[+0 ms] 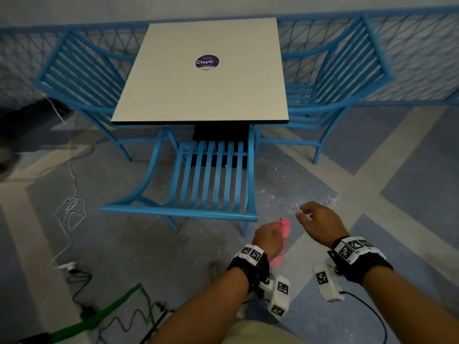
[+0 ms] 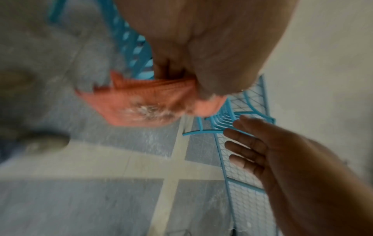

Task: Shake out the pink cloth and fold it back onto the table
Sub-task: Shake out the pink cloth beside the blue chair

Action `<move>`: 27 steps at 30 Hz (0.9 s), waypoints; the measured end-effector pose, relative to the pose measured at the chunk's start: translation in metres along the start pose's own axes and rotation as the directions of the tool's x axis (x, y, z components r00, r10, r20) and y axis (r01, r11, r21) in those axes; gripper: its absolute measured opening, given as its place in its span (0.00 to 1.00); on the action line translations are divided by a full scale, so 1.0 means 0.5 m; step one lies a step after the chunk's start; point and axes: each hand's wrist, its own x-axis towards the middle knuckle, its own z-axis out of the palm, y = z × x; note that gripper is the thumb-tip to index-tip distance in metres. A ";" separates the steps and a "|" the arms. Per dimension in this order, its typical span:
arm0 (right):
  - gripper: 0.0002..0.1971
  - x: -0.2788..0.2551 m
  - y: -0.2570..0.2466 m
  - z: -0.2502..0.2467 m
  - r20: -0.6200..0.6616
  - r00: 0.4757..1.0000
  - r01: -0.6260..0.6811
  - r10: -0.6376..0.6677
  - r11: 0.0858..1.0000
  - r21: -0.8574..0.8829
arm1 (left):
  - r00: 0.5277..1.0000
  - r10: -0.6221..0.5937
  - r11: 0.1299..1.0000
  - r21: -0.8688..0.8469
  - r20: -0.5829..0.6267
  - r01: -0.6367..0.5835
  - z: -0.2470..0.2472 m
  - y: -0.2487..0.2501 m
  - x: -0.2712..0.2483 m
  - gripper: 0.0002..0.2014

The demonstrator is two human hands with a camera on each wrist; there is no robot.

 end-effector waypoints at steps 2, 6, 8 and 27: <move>0.18 -0.002 0.000 -0.006 -0.038 0.999 0.012 -0.011 1.000 0.012 | 0.999 0.011 1.000 0.024 0.039 -0.012 0.001 0.001 0.004 0.22; 0.16 0.000 -0.009 -0.008 -0.076 0.997 0.010 -0.008 0.999 0.035 | 0.998 0.033 0.997 -0.072 0.045 -0.030 -0.075 0.009 -0.009 0.18; 0.16 0.007 -0.025 -0.002 -0.058 0.998 0.019 -0.017 0.999 0.041 | 1.000 0.005 0.981 -0.195 -0.026 -0.010 -0.153 -0.002 -0.012 0.15; 0.14 0.106 -0.411 0.195 0.141 0.906 0.414 -0.399 0.905 -0.095 | 0.738 -0.187 0.966 0.015 -0.648 0.258 -0.894 -0.464 -0.070 0.16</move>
